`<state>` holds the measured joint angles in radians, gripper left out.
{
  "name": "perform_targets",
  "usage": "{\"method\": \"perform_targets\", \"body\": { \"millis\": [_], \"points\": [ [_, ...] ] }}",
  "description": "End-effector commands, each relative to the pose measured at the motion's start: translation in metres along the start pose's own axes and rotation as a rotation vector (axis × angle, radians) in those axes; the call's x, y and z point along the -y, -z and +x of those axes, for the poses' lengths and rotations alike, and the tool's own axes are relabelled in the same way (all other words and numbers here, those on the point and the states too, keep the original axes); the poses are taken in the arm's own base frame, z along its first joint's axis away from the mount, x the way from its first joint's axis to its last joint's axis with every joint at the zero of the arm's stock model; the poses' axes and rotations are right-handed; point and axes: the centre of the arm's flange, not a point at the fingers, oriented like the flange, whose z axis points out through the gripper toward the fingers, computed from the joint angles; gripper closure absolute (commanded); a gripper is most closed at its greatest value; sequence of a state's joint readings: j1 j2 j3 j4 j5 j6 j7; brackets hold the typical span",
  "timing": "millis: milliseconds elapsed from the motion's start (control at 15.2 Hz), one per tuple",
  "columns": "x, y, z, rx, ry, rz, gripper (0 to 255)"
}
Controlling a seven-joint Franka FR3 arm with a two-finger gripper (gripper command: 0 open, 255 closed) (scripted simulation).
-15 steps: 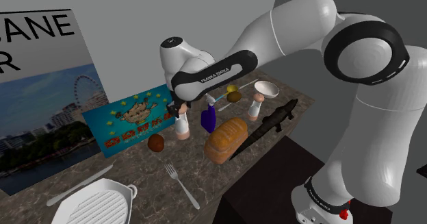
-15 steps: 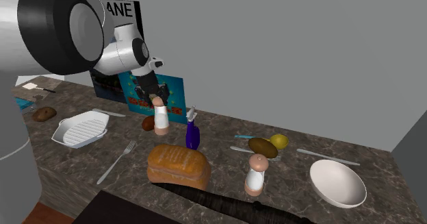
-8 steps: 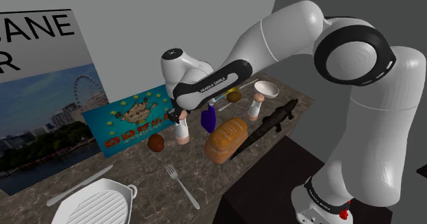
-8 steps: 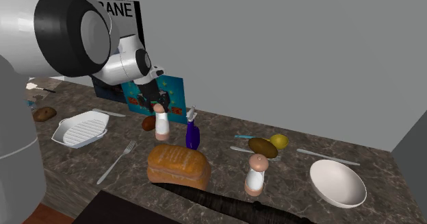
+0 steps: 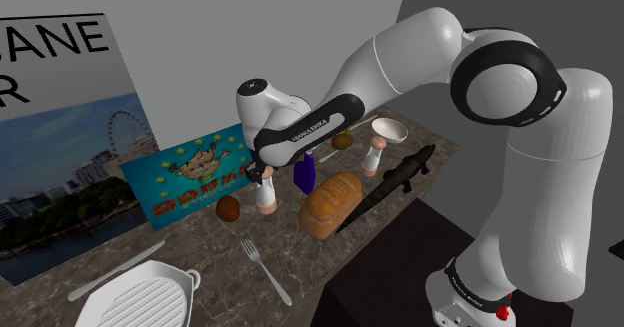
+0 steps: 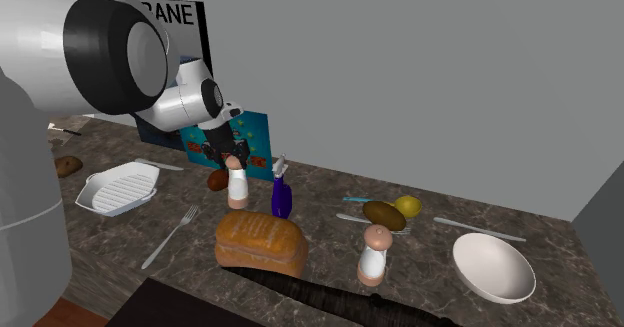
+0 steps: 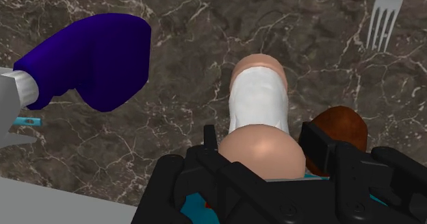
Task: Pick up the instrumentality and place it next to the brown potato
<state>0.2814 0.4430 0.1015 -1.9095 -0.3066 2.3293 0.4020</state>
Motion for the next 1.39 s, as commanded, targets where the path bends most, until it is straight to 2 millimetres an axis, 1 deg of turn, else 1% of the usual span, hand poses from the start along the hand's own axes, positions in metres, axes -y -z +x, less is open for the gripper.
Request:
{"method": "perform_targets", "body": {
  "millis": [0, 132, 198, 528, 726, 792, 1320],
  "points": [
    [0.0, 0.0, 0.0, 0.0, 0.0, 0.0, 255],
    [0.0, 0.0, 0.0, 0.0, 0.0, 0.0, 255],
    [0.0, 0.0, 0.0, 0.0, 0.0, 0.0, 0],
    [0.0, 0.0, 0.0, 0.0, 0.0, 0.0, 0],
    [0.0, 0.04, 0.0, 0.0, 0.0, 0.0, 0],
    [0.0, 0.05, 0.0, 0.0, 0.0, 0.0, 0],
    [0.0, 0.05, 0.0, 0.0, 0.0, 0.0, 0]
  ]
}}
